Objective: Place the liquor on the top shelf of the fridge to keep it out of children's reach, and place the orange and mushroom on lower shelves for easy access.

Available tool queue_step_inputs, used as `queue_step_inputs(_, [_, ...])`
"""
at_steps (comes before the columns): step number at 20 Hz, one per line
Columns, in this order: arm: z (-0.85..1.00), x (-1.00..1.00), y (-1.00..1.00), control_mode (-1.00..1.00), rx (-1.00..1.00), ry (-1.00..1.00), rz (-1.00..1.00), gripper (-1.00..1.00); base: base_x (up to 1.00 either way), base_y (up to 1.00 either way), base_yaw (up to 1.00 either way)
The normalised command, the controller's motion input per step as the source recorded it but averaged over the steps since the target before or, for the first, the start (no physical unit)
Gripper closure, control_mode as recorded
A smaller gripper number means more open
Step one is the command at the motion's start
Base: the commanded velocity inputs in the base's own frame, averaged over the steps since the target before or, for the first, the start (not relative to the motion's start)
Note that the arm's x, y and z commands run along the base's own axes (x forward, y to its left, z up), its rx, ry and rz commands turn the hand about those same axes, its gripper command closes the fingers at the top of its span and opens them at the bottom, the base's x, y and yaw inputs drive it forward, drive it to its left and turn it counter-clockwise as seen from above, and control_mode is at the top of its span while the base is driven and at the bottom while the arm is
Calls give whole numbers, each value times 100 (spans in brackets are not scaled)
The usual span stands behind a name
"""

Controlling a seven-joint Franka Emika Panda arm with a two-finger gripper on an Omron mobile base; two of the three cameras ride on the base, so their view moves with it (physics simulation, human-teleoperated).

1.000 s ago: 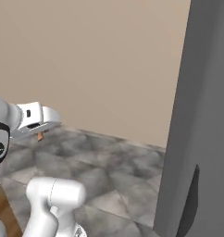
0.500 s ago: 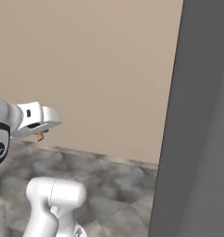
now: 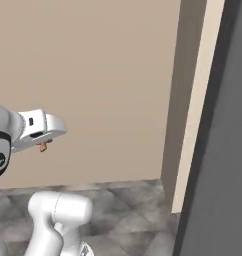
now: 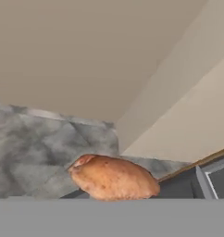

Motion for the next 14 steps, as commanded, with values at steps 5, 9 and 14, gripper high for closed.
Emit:
queue_step_inputs(5, [0, 0, 0, 100, 0, 0, 0, 100, 18, 0, -76])
queue_step_inputs(9, [0, 0, 0, 100, 0, 0, 0, 100, 21, 5, -79])
queue_step_inputs(14, [0, 0, 0, 100, 0, 0, 0, 100, 11, 13, -80])
